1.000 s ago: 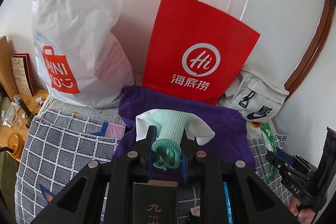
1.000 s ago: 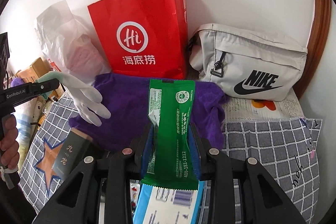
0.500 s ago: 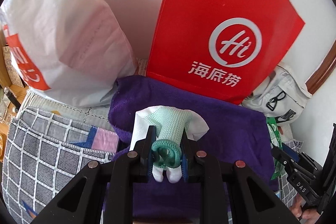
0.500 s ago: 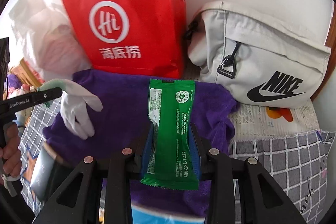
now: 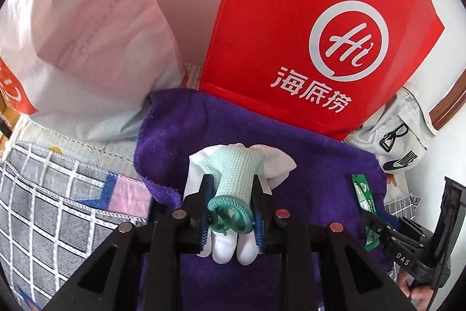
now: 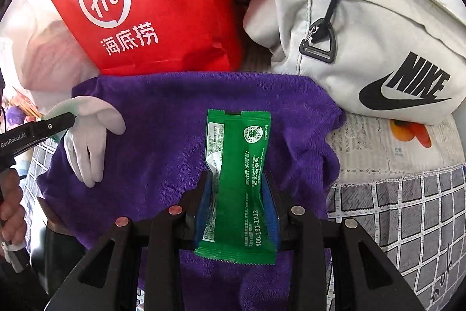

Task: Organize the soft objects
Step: 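Open the left tool over the towel while the right tool releases the packet there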

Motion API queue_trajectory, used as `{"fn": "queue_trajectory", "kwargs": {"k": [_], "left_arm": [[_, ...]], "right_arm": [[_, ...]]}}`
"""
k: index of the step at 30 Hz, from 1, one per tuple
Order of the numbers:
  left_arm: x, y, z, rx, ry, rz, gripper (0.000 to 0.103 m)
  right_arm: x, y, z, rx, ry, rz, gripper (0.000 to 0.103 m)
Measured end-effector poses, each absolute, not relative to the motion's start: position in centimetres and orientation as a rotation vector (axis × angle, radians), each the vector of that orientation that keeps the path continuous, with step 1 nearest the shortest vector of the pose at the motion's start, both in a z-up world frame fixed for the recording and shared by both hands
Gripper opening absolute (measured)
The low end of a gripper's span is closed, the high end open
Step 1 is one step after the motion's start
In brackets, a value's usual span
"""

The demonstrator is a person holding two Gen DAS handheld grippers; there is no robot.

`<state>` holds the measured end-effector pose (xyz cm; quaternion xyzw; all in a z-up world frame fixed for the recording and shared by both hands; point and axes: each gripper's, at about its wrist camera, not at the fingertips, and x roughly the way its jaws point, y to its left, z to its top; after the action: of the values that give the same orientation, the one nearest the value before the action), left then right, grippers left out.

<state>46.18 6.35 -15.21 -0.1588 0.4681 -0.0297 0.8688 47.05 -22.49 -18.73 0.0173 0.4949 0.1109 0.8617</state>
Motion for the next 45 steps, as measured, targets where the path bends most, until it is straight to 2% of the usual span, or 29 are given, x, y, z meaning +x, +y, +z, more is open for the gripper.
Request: {"fn": "queue_trajectory", "kwargs": {"k": [3, 5, 11, 13, 15, 16, 19, 21, 26, 30, 37, 45], "left_arm": [[46.4, 6.5, -15.6, -0.338, 0.998, -0.067, 0.025], [46.5, 6.6, -15.7, -0.34, 1.001, -0.066, 0.029], [46.6, 6.8, -15.4, -0.352, 0.995, -0.053, 0.057], [46.5, 6.6, -15.1, -0.337, 0.994, -0.052, 0.06], [46.5, 6.3, -14.8, -0.328, 0.992, -0.048, 0.062], [46.4, 6.2, -14.6, -0.323, 0.99, -0.05, 0.065], [45.9, 5.9, -13.8, -0.294, 0.98, -0.043, 0.065], [45.3, 5.7, -13.0, -0.264, 0.976, -0.029, 0.065], [42.7, 5.2, -10.8, -0.219, 0.935, -0.013, 0.068], [39.9, 5.9, -9.4, -0.212, 0.962, 0.018, 0.069], [32.9, 6.9, -7.0, -0.204, 0.899, 0.028, 0.069], [25.1, 6.5, -7.2, -0.152, 0.897, 0.042, 0.069]], "right_arm": [[46.9, -22.5, -19.0, 0.035, 1.046, 0.23, 0.035], [46.9, -22.4, -19.0, 0.034, 1.046, 0.234, 0.036], [46.9, -21.9, -18.8, 0.014, 1.035, 0.227, 0.042], [46.9, -21.9, -18.6, 0.008, 1.031, 0.227, 0.049], [46.6, -21.7, -18.2, -0.004, 1.013, 0.221, 0.06], [46.5, -21.8, -18.0, -0.007, 1.006, 0.219, 0.062], [46.2, -21.6, -16.9, -0.003, 0.992, 0.216, 0.068], [45.9, -21.3, -16.2, 0.004, 0.994, 0.22, 0.077], [44.4, -20.0, -14.3, -0.042, 0.973, 0.226, 0.078], [41.8, -19.6, -12.4, -0.062, 0.901, 0.236, 0.088], [34.2, -17.9, -9.4, -0.095, 0.818, 0.333, 0.089], [25.4, -17.5, -10.6, 0.03, 0.854, 0.418, 0.089]]}}
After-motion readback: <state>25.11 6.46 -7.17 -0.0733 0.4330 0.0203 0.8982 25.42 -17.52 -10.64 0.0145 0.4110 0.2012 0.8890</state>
